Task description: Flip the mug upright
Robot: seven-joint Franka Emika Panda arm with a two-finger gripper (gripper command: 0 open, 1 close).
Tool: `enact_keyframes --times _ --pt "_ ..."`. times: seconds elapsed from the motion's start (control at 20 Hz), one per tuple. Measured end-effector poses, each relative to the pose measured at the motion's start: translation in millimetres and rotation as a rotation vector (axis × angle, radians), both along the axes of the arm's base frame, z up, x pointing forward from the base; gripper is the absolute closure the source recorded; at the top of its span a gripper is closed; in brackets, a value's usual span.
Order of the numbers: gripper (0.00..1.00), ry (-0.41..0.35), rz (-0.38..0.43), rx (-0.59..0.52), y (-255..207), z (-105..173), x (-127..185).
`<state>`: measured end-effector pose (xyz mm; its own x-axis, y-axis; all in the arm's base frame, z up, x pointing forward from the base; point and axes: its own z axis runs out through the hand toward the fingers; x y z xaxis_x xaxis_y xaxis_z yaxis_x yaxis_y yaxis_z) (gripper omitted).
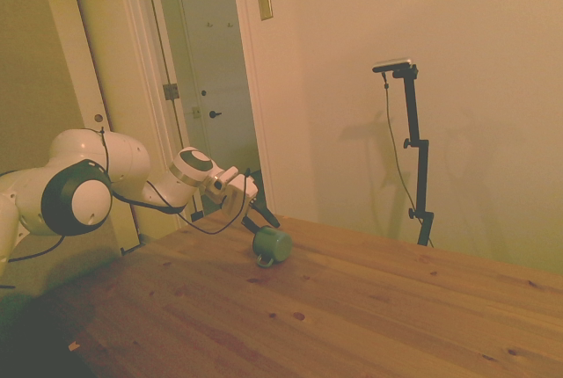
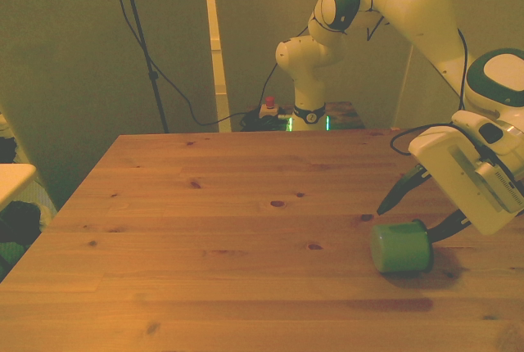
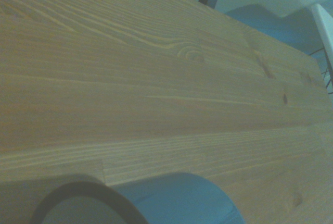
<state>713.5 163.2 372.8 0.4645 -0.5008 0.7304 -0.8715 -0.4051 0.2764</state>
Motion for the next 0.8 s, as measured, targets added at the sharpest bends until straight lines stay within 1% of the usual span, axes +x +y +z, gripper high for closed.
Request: enact_keyframes --times 0.8 --pt "1.00 0.012 -0.021 -0.015 -9.4 -8.0 2.6"
